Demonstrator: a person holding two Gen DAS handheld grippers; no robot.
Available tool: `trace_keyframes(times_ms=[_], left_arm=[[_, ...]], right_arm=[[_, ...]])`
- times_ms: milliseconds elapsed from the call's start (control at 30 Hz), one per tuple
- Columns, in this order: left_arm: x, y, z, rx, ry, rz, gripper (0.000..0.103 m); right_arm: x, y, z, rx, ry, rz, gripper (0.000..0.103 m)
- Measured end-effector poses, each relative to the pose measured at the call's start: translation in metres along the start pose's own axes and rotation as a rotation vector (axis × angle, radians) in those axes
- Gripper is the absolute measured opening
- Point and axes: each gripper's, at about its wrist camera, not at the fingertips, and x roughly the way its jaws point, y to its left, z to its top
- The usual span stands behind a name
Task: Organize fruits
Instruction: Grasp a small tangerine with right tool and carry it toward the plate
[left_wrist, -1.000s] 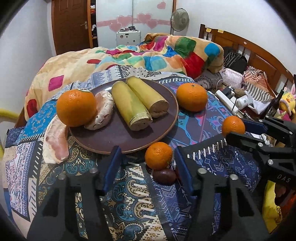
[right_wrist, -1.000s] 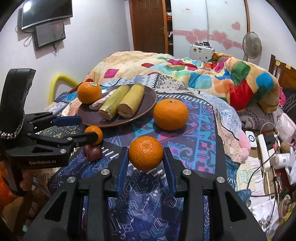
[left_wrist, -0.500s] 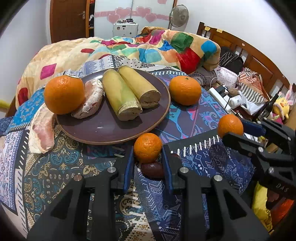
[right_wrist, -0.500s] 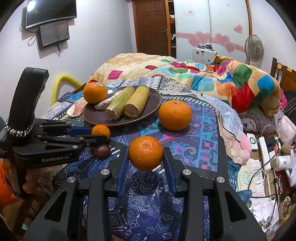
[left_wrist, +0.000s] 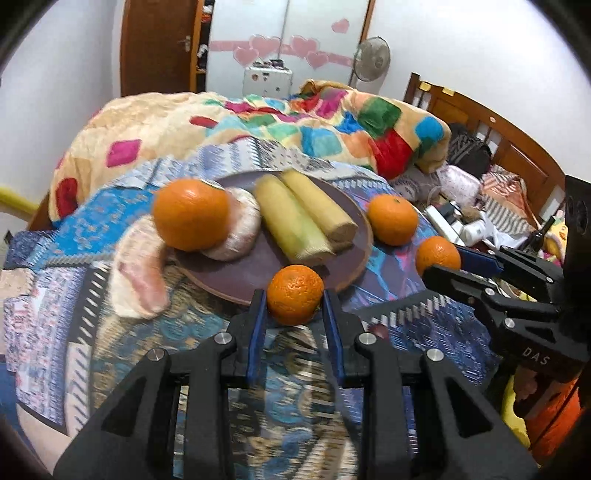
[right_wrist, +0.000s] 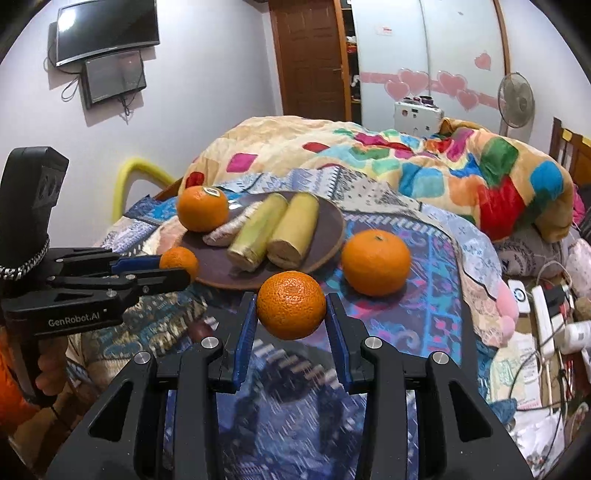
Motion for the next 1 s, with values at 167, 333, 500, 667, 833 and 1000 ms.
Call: trace_keyframes(times_ms=[167, 333, 500, 667, 833, 1000], left_arm=[[-0.001, 0.016, 0.008, 0.011, -0.015, 0.046, 0.03], [0.007, 0.023, 0.012, 0.038, -0.014, 0.085, 0.03], [0.021, 0.03, 0.015, 0.041, 0.002, 0.088, 0.03], [0.029, 0.035, 0.015, 0.033, 0.011, 0.085, 0.03], [0.031, 0.037, 0.012, 0.011, 0.011, 0.081, 0.03], [0.03, 0.037, 0.012, 0.011, 0.014, 0.085, 0.032]], right_arm=[[0.014, 0.012, 0.009, -0.037, 0.002, 0.01, 0.034], [0.036, 0.017, 0.017, -0.063, 0.029, 0.001, 0.034], [0.056, 0.019, 0.02, -0.072, 0.066, -0.002, 0.034], [0.058, 0.02, 0.02, -0.082, 0.071, -0.013, 0.034], [0.059, 0.022, 0.02, -0.09, 0.073, -0.021, 0.035], [0.059, 0.022, 0.022, -0.08, 0.077, -0.022, 0.036]])
